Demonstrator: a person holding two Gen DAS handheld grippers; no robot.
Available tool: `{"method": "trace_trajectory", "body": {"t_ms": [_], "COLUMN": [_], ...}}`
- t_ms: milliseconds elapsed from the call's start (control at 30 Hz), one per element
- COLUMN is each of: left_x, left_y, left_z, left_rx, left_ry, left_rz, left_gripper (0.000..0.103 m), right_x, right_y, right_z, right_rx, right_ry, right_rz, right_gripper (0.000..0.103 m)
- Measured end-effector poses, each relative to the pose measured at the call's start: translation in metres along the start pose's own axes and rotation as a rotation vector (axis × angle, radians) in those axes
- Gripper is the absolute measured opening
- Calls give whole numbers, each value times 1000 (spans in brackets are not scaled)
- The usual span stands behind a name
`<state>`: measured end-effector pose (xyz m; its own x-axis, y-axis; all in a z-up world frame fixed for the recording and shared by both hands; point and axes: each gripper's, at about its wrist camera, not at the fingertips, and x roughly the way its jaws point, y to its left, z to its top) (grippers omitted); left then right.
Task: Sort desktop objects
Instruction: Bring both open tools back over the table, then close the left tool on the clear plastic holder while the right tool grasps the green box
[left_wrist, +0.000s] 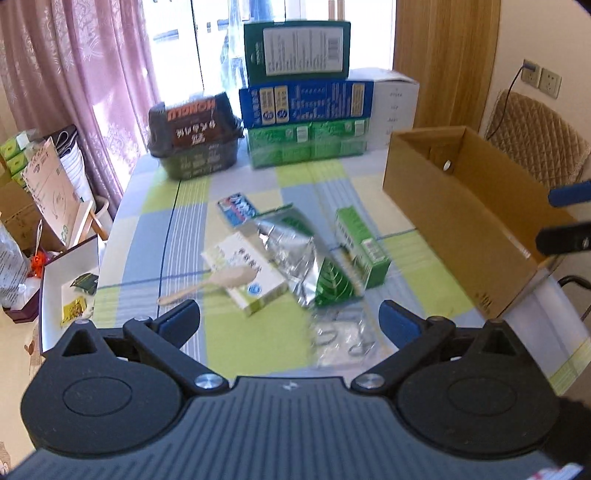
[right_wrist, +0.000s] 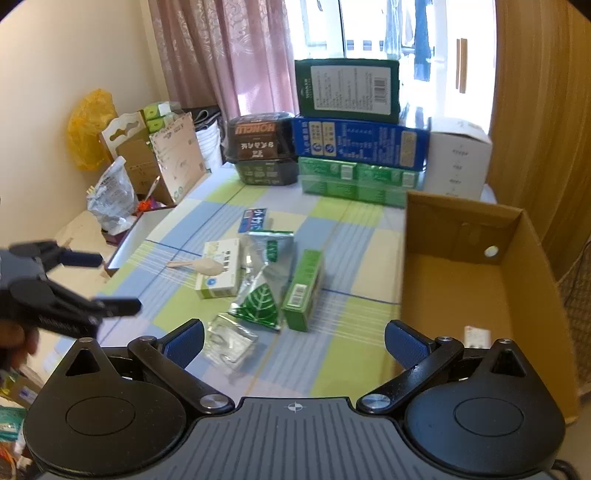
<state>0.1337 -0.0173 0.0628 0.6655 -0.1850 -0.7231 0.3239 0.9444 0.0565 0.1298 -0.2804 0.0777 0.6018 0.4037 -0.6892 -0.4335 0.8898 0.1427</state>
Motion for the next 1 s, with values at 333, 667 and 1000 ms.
{"method": "trace_trajectory", "body": {"t_ms": [333,667,1000], "left_x": [38,73,112], "left_y": [-17,-28,-37], "left_z": [-36,-42,-42], "left_rx": [-25,2,24], "left_ry": [28,54,89], "left_rz": [-43,-81,-123], "left_gripper": [101,101,101], "right_x": [42,77,114], "right_y": [6,1,-7], "right_z": [5,-1,-6], "right_rx": [47,74,83], "right_ry": [47,62,93], "right_rz": [31,36,-7], "right_gripper": [101,101,99]}}
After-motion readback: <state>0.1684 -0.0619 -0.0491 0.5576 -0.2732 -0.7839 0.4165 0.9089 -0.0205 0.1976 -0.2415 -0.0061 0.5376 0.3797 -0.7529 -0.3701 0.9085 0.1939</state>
